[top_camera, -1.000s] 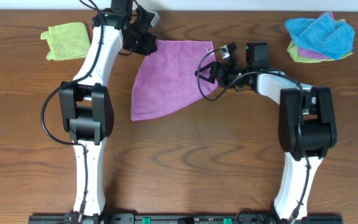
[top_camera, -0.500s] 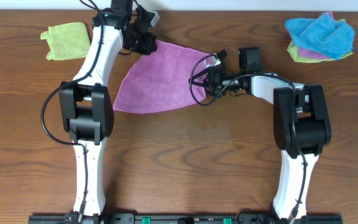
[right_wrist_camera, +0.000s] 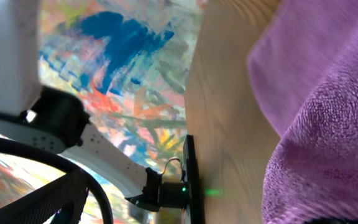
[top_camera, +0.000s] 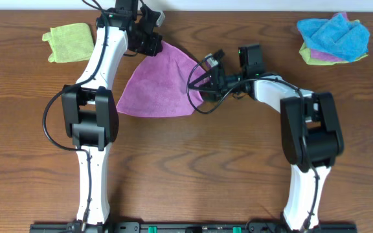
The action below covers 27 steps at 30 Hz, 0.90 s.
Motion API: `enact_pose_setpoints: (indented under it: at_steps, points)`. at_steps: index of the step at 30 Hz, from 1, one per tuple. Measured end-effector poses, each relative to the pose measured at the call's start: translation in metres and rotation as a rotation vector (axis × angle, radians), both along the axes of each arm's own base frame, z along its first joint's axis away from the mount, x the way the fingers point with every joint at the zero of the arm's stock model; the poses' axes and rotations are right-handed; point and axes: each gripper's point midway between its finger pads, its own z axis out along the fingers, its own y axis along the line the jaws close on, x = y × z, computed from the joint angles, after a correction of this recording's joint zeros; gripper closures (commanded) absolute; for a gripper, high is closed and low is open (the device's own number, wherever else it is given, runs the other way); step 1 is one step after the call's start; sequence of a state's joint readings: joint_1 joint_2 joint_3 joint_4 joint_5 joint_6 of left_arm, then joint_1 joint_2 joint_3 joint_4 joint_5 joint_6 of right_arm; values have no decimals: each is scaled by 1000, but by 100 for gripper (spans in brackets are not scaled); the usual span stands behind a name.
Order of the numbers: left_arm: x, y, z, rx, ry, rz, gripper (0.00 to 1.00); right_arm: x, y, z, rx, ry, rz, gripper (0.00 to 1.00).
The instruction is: Fold the cloth
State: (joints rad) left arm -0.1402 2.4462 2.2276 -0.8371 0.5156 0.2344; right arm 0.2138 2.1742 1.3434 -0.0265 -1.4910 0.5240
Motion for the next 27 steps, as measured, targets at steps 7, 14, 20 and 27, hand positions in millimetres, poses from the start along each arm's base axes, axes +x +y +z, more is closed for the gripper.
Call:
enact_pose_setpoints:
  at_steps: [7,14,20,27]
  points:
    - [7,3,1,12,-19,31,94,6,-7,44,25,-138,-23,5]
    - [25,12,4,38,-59,130,94,35,-39,40,-20,-140,-152,5]
    - [32,19,5,52,-68,199,94,60,-70,39,-53,-131,-268,1]
    - [36,26,4,73,-73,248,94,72,-81,31,-103,-119,-344,1]
